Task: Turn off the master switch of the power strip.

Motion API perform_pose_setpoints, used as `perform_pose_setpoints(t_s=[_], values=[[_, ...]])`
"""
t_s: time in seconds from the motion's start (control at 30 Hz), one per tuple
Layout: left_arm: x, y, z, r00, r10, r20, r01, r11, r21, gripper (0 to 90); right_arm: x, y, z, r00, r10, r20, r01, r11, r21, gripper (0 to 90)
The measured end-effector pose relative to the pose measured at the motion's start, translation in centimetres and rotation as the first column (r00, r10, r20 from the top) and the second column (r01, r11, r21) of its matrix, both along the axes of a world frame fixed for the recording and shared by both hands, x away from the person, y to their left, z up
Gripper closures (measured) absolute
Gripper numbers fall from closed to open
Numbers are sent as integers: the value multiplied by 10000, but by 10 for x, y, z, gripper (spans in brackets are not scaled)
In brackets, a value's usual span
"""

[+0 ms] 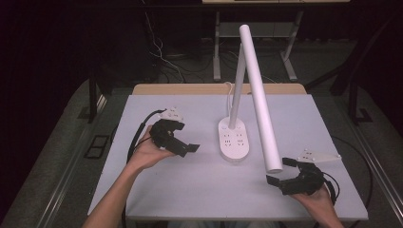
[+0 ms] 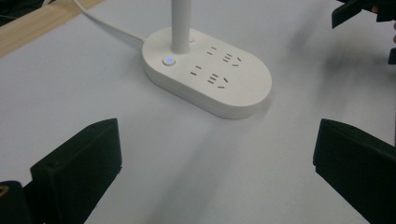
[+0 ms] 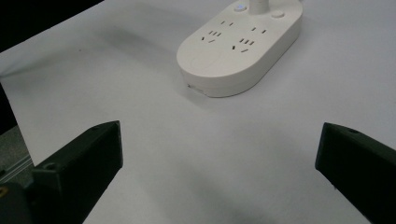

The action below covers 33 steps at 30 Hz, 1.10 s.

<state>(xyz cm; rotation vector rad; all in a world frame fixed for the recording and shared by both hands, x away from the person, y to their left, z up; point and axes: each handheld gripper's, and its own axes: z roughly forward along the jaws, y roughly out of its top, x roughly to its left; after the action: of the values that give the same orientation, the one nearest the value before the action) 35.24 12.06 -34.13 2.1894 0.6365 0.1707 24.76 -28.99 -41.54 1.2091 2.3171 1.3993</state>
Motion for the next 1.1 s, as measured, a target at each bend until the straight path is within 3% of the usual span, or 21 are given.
perform_pose_setpoints(t_s=[0.5, 0.87, 1.1], values=[[26, -6, -1, 9995, 307, -108, -306, 9995, 94, 1, 0, -1, 0, 10000, -52, 39, 52, 10000, -9, 0], [45, -8, -3, 9962, 845, -198, -852, 9956, -379, 5, 1, -1, 0, 9999, -97, 108, 98, 10000, -9, 1], [61, -4, -12, 9880, 1452, -531, -1488, 9864, -703, 12, 0, -2, 1, 9998, -149, 110, 149, 9999, 54, 1]])
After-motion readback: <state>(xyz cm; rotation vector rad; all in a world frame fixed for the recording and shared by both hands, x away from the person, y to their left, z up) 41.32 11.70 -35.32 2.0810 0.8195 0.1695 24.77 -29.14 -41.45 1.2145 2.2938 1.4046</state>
